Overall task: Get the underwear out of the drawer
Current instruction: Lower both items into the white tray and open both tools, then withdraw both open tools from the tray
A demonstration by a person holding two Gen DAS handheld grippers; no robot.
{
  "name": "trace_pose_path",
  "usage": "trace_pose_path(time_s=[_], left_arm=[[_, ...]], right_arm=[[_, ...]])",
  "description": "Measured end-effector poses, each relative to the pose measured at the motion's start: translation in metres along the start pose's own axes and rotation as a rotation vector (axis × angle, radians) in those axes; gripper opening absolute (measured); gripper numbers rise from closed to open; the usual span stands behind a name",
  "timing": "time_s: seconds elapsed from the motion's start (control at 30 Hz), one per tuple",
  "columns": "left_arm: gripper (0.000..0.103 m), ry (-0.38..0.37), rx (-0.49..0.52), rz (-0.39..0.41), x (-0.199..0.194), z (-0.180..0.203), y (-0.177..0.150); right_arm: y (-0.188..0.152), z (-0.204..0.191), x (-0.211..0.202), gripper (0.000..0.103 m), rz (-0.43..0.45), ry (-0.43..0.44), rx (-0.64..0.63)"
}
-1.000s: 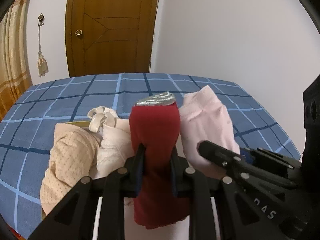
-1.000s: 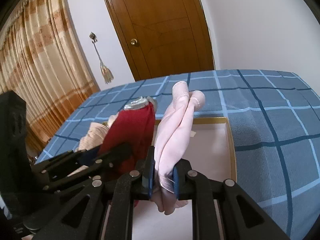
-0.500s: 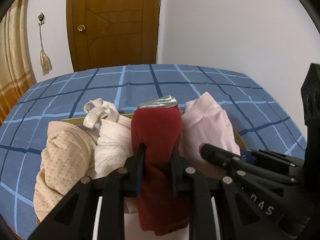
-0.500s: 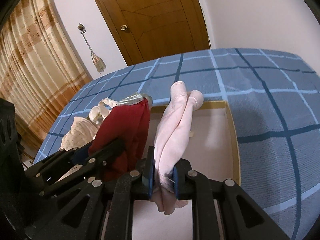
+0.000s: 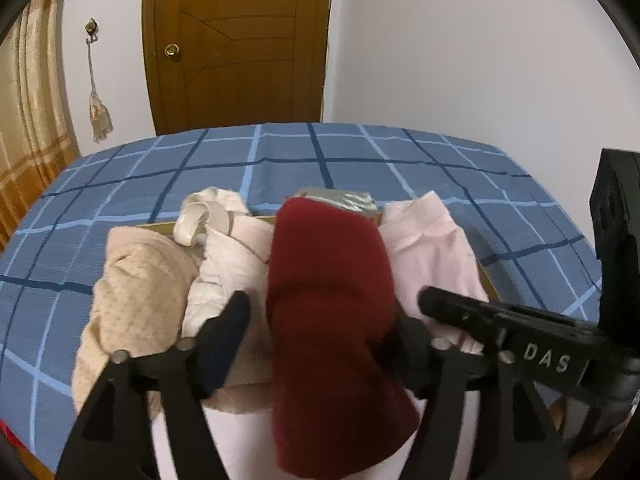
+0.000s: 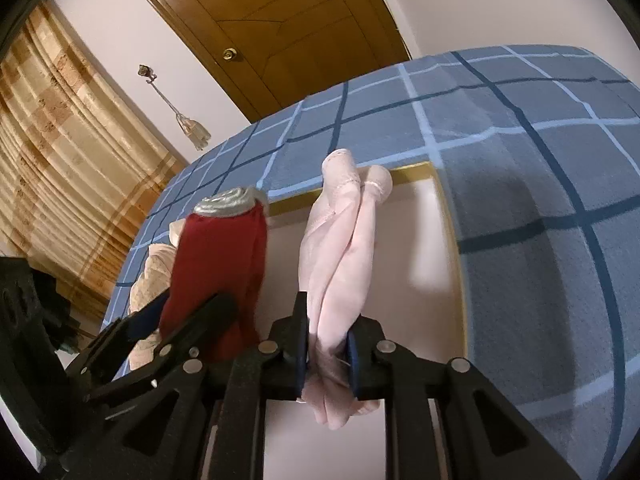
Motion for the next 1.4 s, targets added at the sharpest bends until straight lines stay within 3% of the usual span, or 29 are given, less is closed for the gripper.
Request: trace_pose_path(time_s=[0.07,0.17,0.2,0.33,0.4,0.57,0.9,1.4], left_arm=[[0.079,0.006,-0.005,-0.001,-0.005,-0.001,-0.003],[0.1,0.058,-0.018,0.024,-0.016,-0.008,-0.005],[0.103,0.08,-0.025,0.055,-0.024,-0.011,-0.005],[0.103,0.078,-0.036,0.104,-0.043,-0.016,-0.004],[0.103,0.067,-0.038,0.102,-0.049,-0.017,-0.006],[0.103,0.068,-0.004,0.144,-0.067,-0.013,-0.013],[0.103,0.072,0.047,0.179,-0.091,-0.01,-0.048],[0.103,0.078,0.024,0.172,-0.103,-0.023,-0.089]], right_arm=[[-0.003,-0.001,-0.004,0.02,0.003,0.003,-0.006],[-0.008,0.0,-0.012,0.022,0.02,-0.002,-0.004],[-0.009,-0.001,-0.014,0.023,0.028,0.002,-0.004],[-0.01,-0.006,-0.027,0.045,0.084,0.01,-0.021],[-0.009,-0.01,-0.035,0.048,0.112,0.016,-0.023],[-0.015,-0.024,-0.061,0.048,0.193,0.037,-0.03],[-0.065,-0.048,-0.093,0.049,0.302,0.062,-0.067],[-0.109,-0.052,-0.107,0.049,0.343,0.069,-0.053]])
Point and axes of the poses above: each gripper's, at about its wrist camera, not at the fingertips, and x roughly the way its jaws point, z to its right, y to its top, the point moved 9 cm from there along x, roughly the way its jaws point, and after that the axes turned 9 degrees about -z, right-handed, at the moved point
